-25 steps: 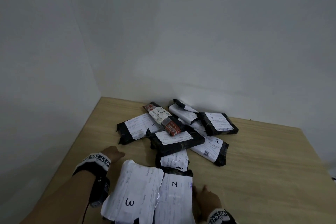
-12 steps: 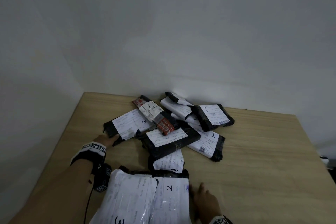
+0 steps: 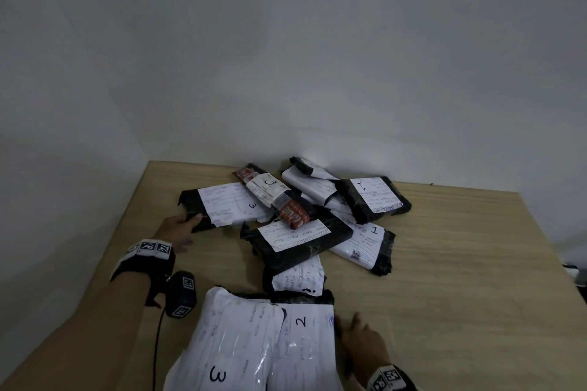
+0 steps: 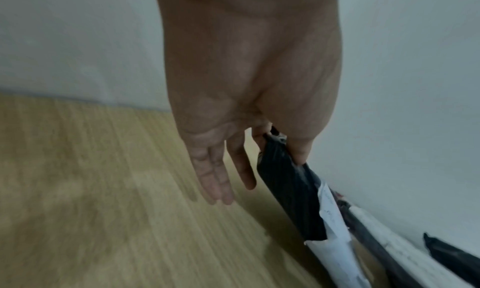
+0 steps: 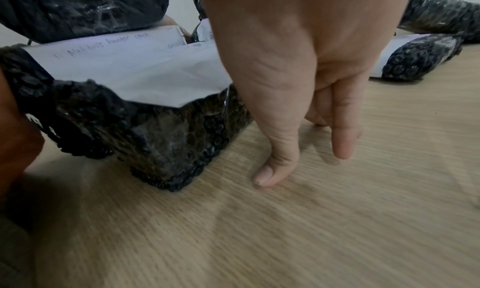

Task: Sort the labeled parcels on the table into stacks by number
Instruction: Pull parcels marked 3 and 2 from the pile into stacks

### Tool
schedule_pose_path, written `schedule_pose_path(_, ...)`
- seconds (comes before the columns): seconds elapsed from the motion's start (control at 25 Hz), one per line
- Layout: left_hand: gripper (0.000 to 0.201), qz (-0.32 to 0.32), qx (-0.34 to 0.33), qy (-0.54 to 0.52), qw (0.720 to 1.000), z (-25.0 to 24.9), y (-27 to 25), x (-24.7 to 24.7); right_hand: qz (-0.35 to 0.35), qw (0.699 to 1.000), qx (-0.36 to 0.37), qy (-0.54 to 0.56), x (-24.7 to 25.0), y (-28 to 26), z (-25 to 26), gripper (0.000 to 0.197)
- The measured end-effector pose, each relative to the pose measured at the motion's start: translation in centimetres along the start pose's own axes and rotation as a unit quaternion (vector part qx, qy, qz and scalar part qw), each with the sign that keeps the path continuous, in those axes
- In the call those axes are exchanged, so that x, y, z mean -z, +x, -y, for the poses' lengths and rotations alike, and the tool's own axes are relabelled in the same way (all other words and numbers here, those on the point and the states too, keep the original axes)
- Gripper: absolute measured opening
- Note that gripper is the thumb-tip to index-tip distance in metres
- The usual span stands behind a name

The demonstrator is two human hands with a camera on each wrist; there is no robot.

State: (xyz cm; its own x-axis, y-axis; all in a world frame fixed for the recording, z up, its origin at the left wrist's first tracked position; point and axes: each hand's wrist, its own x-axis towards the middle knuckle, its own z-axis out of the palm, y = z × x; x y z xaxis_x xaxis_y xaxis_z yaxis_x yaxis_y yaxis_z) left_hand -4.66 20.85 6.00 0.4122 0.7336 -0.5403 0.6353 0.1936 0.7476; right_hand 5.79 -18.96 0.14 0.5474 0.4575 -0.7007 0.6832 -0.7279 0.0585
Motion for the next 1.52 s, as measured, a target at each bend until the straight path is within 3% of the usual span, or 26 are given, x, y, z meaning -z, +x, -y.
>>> schedule_pose_path(0.12,0.037,-0.028,-0.053,-0.053,0.997,-1.5,0.3,0.3,0.012,1.0,-0.002,-0.004,-0.2,0.2,-0.2,0.073)
schedule_pose_path(0.32,0.028,-0.135,-0.16,-0.024,0.978,-4.2,-0.4,0.4,0.046,0.999,0.005,-0.014,-0.6,0.4,-1.5,0.086)
schedule_pose_path(0.44,0.044,-0.148,-0.181,-0.083,0.969,-6.3,-1.3,0.2,0.009,0.999,0.012,0.039,0.0,0.5,-3.5,0.064)
schedule_pose_path(0.6,0.048,-0.161,-0.256,-0.063,0.951,-9.2,-2.2,0.1,-0.054,0.973,-0.03,0.224,1.9,0.8,-6.3,0.035)
schedule_pose_path(0.76,0.039,-0.108,-0.315,-0.077,0.94,-12.1,-3.7,-0.2,-0.216,0.926,-0.064,0.304,5.7,0.9,-8.7,0.021)
schedule_pose_path(0.92,0.034,-0.018,-0.342,-0.068,0.937,-13.9,-6.6,-1.7,-0.274,0.903,0.0,0.331,9.9,0.5,-7.8,0.014)
schedule_pose_path(1.0,0.034,0.032,-0.332,-0.072,0.94,-13.9,-8.0,-3.1,-0.261,0.879,0.088,0.389,11.5,-0.3,-5.7,0.01)
schedule_pose_path(1.08,0.036,0.067,-0.308,-0.076,0.946,-13.2,-8.9,-4.5,-0.206,0.843,0.162,0.47,12.9,-1.5,-2.9,0.022)
schedule_pose_path(1.24,0.035,0.107,-0.263,-0.057,0.957,-11.4,-10.6,-7.1,-0.115,0.763,0.239,0.59,15.2,-2.8,1.6,0.035)
schedule_pose_path(1.32,0.032,0.125,-0.252,-0.028,0.959,-11.0,-11.4,-8.5,-0.113,0.736,0.236,0.624,15.8,-2.9,2.0,0.038)
schedule_pose_path(1.52,0.04,0.186,-0.186,0.113,0.958,-9.1,-10.7,-9.3,-0.145,0.734,0.167,0.642,16.1,-2.7,-0.4,0.041)
